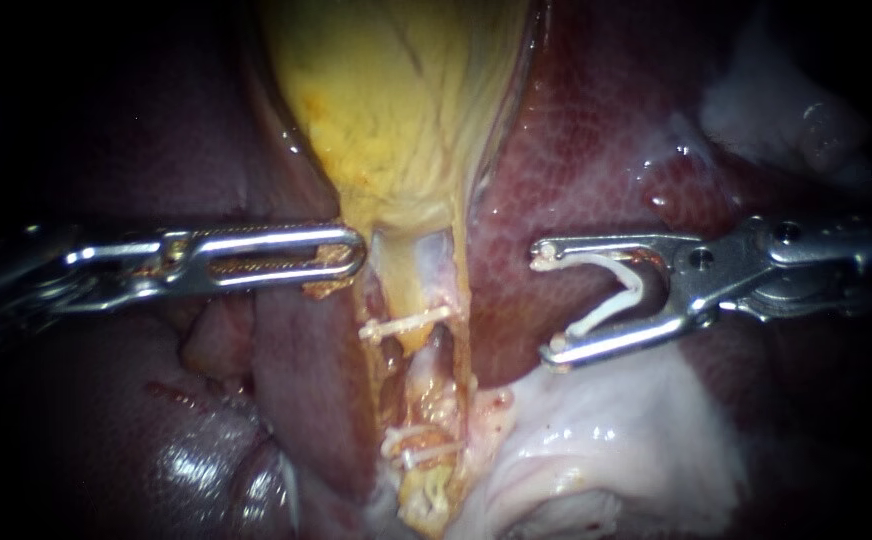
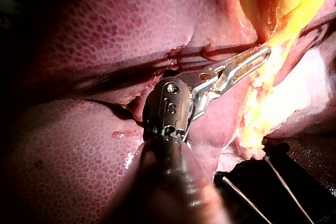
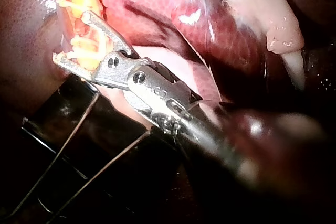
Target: Clipping first clip right tube
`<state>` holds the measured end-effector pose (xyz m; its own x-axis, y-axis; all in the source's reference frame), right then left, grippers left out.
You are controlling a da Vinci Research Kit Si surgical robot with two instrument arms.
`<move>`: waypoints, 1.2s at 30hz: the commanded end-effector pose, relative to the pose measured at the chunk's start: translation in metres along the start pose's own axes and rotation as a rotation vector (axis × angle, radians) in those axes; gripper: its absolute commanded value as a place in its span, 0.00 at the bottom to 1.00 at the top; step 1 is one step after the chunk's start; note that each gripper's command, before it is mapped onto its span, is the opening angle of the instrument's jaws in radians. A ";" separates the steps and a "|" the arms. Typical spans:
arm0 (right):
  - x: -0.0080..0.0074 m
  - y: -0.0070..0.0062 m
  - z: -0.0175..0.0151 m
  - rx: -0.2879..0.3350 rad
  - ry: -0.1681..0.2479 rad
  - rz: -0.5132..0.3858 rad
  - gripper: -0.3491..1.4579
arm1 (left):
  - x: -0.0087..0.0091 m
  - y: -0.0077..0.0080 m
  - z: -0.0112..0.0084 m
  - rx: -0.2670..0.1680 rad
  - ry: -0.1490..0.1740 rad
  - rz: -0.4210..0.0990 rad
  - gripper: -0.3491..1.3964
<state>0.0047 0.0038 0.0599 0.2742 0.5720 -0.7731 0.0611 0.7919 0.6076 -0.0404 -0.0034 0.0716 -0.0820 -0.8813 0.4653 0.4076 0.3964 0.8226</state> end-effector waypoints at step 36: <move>-0.0140 0.0044 0.0131 0.069 -0.115 0.125 0.52 | -0.0065 0.0000 -0.0094 -0.024 -0.043 -0.035 0.00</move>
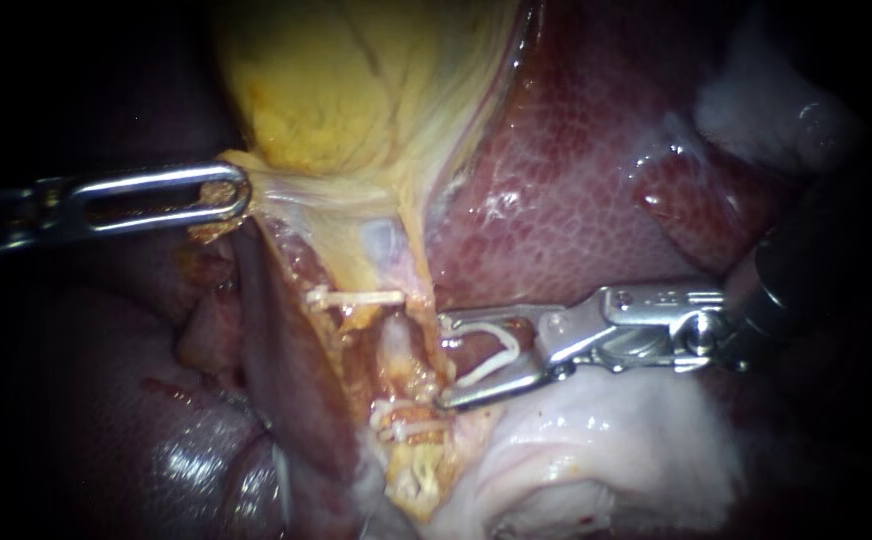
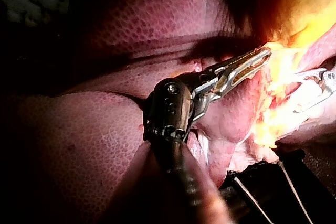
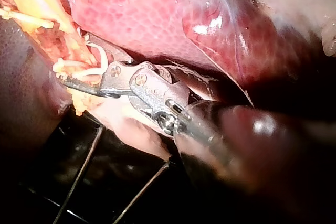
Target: Clipping first clip right tube
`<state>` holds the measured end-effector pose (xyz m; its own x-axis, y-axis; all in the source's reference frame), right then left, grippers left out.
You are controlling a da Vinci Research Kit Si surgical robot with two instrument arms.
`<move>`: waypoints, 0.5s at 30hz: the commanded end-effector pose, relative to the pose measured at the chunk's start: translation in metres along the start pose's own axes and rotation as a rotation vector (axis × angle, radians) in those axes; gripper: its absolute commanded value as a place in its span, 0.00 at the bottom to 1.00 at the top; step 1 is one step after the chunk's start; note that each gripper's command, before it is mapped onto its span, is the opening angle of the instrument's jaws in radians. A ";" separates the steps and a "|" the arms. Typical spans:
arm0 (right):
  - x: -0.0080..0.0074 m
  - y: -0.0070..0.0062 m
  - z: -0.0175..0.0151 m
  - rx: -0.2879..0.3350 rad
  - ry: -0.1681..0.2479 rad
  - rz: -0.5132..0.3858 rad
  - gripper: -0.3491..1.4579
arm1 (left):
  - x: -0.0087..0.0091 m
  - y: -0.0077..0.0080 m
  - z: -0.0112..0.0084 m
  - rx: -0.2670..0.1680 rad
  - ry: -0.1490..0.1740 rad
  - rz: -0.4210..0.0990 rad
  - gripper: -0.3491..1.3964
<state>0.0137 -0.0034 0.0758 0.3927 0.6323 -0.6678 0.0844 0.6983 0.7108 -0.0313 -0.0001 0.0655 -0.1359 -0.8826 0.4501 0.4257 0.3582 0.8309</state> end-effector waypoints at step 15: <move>-0.0041 -0.0023 0.0031 0.150 -0.054 0.049 0.49 | 0.0000 0.0004 0.0001 -0.001 -0.001 0.000 0.00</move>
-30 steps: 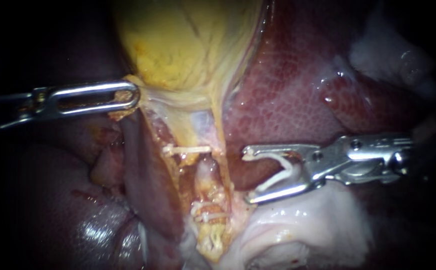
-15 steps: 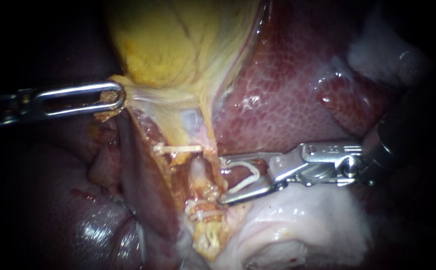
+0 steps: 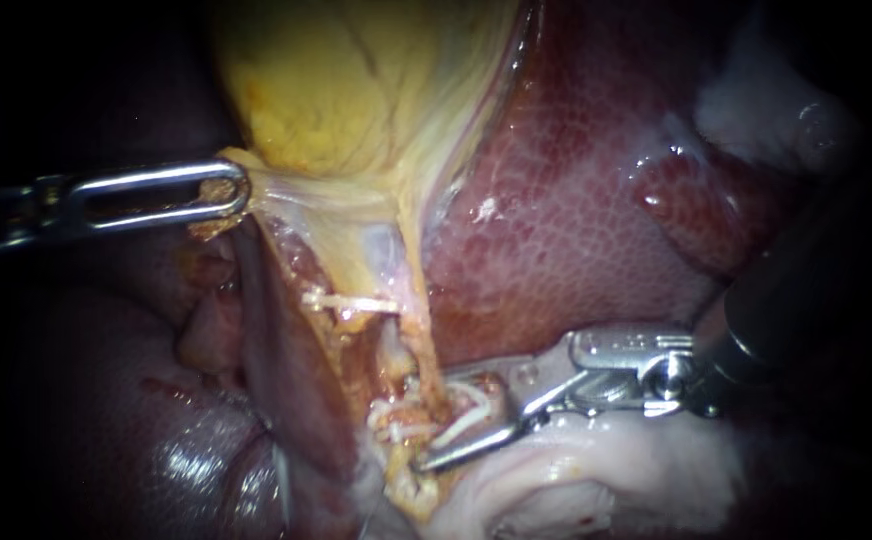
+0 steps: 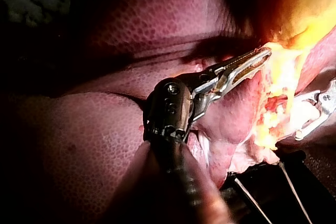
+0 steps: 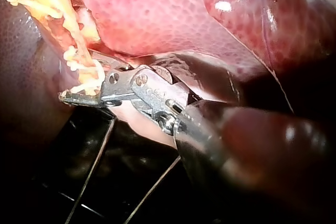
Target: Clipping first clip right tube
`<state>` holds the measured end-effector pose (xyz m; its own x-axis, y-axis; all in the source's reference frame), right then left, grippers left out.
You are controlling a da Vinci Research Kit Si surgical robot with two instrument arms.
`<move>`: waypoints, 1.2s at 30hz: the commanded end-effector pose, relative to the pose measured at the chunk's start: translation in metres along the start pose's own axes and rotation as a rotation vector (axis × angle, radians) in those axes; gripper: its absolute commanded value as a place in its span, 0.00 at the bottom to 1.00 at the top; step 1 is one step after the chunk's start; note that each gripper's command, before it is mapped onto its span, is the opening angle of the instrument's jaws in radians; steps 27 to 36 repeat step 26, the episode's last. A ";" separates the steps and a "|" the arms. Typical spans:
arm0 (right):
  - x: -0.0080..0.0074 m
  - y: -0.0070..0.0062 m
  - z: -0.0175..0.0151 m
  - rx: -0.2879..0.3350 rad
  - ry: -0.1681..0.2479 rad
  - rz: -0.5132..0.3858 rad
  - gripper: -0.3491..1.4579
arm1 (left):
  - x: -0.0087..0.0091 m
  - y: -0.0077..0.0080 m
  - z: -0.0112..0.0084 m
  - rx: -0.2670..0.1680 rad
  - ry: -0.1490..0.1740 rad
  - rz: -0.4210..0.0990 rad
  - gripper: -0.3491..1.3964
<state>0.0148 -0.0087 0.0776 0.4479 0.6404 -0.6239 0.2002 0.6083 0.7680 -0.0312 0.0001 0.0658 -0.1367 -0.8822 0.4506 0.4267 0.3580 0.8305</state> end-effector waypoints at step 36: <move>-0.0009 0.0011 -0.0026 -0.034 -0.010 0.114 0.38 | 0.0000 0.0000 -0.0001 0.000 0.000 0.000 0.00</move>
